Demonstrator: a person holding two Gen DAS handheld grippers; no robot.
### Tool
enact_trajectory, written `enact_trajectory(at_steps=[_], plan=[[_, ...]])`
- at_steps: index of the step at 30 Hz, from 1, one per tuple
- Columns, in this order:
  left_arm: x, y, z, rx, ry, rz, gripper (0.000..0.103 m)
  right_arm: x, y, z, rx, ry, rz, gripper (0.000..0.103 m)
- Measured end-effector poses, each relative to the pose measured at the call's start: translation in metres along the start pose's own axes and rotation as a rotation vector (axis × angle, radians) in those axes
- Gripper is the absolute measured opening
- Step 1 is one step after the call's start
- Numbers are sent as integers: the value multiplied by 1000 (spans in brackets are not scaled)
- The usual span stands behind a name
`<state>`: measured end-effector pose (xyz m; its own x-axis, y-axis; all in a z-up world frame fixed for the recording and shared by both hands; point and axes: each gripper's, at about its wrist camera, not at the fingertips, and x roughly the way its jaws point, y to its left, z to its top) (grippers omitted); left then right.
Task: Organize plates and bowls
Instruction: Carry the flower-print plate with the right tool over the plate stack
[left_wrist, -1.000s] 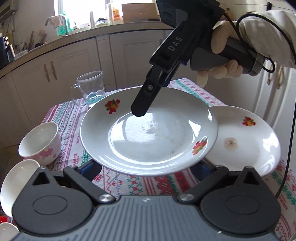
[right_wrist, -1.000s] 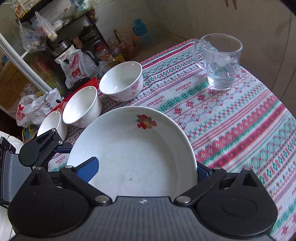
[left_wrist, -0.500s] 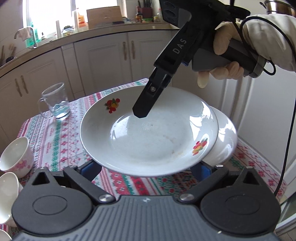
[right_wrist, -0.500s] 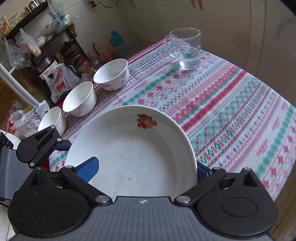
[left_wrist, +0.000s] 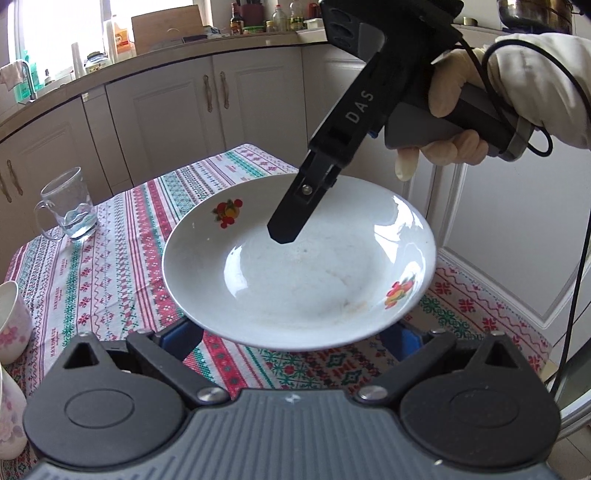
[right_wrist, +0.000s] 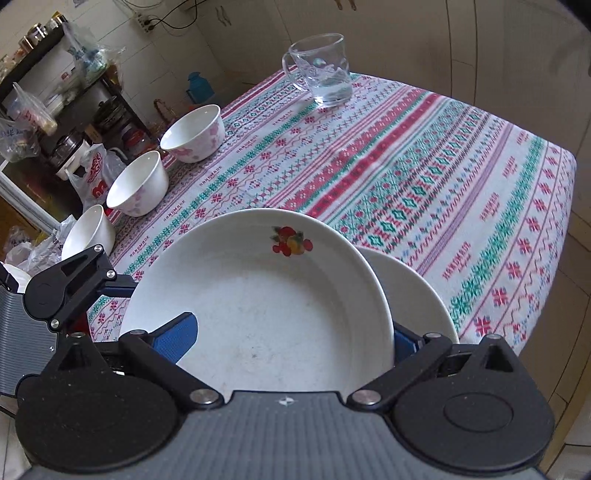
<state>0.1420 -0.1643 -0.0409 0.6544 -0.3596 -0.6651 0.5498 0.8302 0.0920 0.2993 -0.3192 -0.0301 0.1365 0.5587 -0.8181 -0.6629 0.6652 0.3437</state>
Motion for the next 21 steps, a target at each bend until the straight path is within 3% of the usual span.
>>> enact_trajectory(at_steps=[21], plan=[[5, -1, 3, 22, -24, -28, 101, 3, -16, -23, 57, 10, -58, 103]])
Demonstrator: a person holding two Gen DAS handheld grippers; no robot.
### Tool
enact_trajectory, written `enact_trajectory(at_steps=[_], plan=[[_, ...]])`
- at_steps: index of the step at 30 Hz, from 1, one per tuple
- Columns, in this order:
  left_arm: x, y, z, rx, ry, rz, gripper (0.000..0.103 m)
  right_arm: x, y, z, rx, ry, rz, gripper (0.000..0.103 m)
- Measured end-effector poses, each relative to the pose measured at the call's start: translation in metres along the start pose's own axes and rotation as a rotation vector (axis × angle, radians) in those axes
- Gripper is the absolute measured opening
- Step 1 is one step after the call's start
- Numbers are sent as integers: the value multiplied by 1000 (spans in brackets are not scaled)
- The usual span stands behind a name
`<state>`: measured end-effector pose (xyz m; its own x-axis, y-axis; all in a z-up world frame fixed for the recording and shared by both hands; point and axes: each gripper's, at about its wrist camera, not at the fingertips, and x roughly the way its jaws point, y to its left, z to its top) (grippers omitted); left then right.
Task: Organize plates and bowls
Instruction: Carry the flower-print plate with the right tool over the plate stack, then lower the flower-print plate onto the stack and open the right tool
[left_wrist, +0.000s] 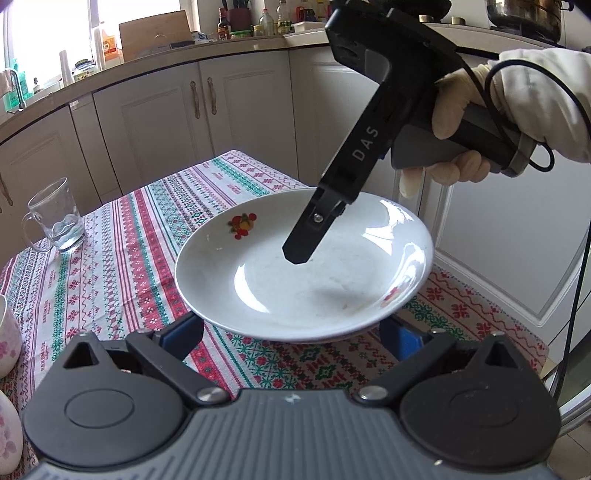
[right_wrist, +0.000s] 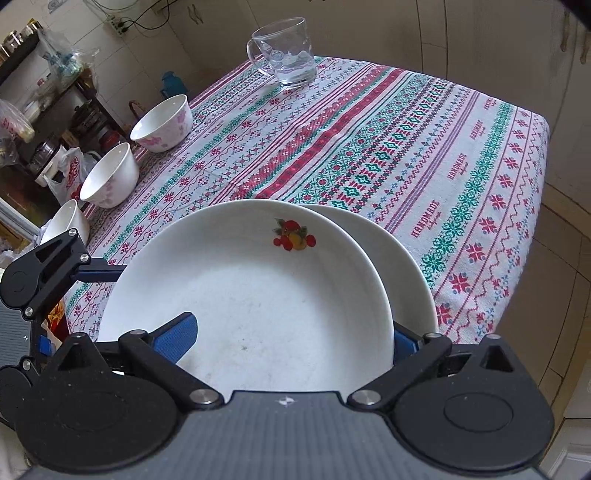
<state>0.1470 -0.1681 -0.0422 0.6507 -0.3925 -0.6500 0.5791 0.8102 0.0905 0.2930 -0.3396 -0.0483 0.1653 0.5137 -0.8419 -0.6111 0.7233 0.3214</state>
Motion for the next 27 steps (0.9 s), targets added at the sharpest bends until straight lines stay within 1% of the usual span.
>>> enact_trajectory(at_steps=[4, 12, 27], plan=[[0, 1, 1, -5, -3, -16, 101, -1, -1, -2, 4, 18, -24, 103], [2, 2, 0, -13, -9, -30, 101, -9, 1, -9, 18, 14, -45, 103], [5, 4, -1, -12, -18, -24, 101, -27, 8, -19, 33, 3, -76, 103]])
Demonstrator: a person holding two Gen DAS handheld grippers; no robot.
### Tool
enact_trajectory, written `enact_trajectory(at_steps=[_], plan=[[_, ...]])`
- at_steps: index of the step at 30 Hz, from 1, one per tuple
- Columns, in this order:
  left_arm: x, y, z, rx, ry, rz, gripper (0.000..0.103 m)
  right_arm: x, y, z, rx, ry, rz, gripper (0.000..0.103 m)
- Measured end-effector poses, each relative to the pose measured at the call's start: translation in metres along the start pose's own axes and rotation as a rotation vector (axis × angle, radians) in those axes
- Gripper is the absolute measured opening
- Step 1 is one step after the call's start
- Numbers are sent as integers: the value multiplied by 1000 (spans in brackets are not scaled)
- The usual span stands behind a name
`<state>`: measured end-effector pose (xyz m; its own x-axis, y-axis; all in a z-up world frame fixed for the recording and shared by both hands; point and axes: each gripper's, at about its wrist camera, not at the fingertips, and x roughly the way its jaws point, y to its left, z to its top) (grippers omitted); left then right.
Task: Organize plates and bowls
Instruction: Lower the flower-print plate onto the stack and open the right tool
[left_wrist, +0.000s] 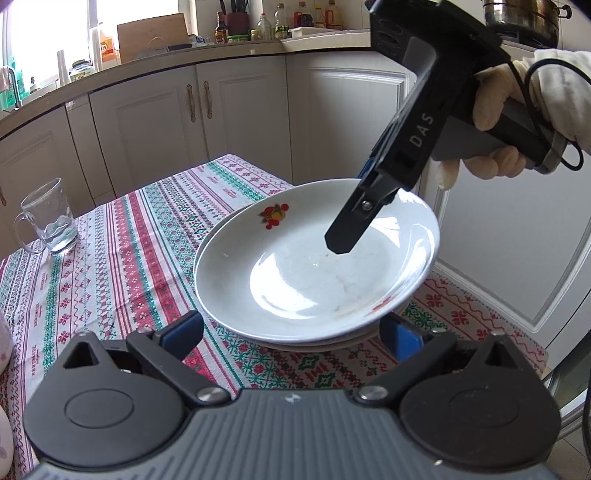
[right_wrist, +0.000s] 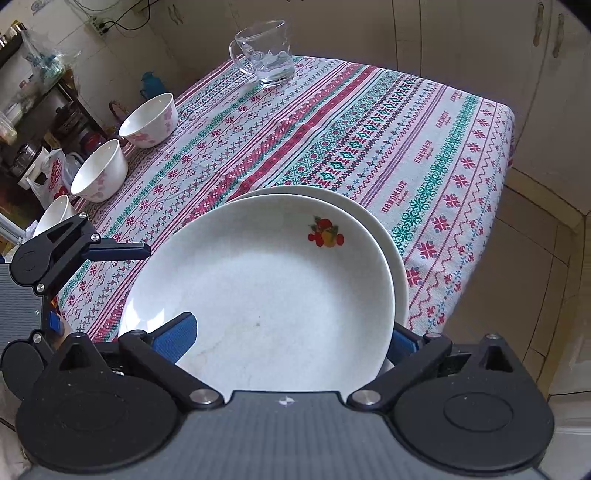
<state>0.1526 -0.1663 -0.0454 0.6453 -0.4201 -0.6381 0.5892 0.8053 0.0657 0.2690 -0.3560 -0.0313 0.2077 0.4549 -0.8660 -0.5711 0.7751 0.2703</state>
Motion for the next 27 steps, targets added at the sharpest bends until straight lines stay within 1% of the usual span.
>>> enact_trajectory(at_steps=[16, 23, 27], plan=[[4, 1, -1, 2, 10, -11, 101, -11, 6, -7, -1, 0, -48, 103], [4, 0, -2, 11, 12, -13, 101, -10, 10, -12, -7, 26, -99, 103], [4, 1, -3, 14, 14, -18, 101, -6, 10, -19, -7, 40, -110, 103]])
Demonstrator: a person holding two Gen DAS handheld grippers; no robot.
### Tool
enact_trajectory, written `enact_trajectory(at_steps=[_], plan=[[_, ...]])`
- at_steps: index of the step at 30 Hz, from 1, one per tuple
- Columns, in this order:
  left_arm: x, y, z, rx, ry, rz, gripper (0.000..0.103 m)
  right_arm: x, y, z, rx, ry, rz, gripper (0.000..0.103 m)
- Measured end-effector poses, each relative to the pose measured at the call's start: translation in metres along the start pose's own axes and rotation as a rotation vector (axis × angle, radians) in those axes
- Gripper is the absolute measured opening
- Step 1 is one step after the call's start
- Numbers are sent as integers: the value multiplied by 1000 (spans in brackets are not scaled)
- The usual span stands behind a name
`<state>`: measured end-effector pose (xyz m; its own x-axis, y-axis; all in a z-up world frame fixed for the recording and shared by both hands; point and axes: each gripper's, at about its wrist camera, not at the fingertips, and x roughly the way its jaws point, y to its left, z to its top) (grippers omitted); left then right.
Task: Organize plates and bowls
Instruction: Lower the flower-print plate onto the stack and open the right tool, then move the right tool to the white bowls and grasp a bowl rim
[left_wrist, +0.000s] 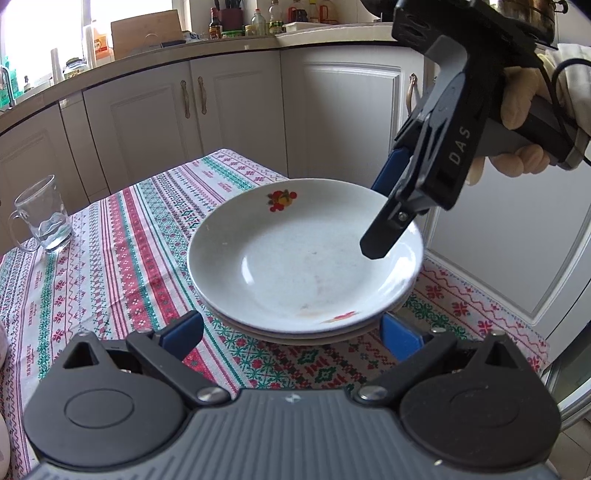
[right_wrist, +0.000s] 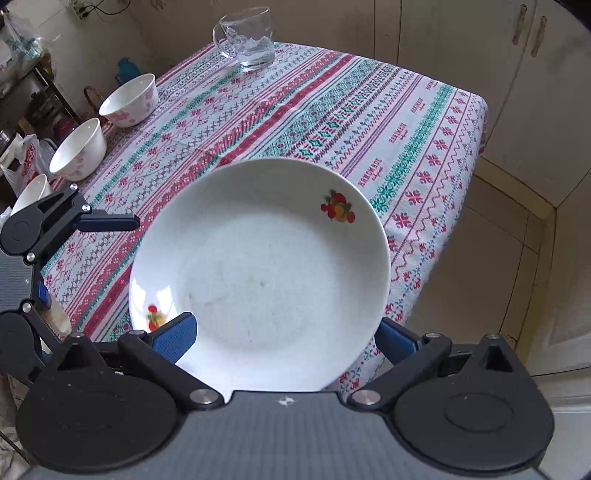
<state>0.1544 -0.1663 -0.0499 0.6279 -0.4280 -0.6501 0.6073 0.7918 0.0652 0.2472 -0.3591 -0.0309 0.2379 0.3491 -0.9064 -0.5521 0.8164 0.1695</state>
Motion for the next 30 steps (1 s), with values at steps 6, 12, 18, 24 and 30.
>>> enact_trajectory(at_steps=[6, 12, 18, 24, 30], plan=[[-6, 1, -4, 11, -5, -7, 101, -5, 9, -5, -8, -36, -43, 103], [-19, 7, -6, -5, -23, -14, 101, -19, 32, -14, -9, -155, -131, 103], [-33, 13, -6, -19, -34, 0, 101, -21, 73, -27, -3, -272, -261, 103], [-54, 19, -13, -29, -39, 15, 101, -21, 114, -38, 49, -395, -355, 103], [-82, 29, -27, -34, -39, 44, 102, -14, 158, -45, 18, -451, -421, 103]])
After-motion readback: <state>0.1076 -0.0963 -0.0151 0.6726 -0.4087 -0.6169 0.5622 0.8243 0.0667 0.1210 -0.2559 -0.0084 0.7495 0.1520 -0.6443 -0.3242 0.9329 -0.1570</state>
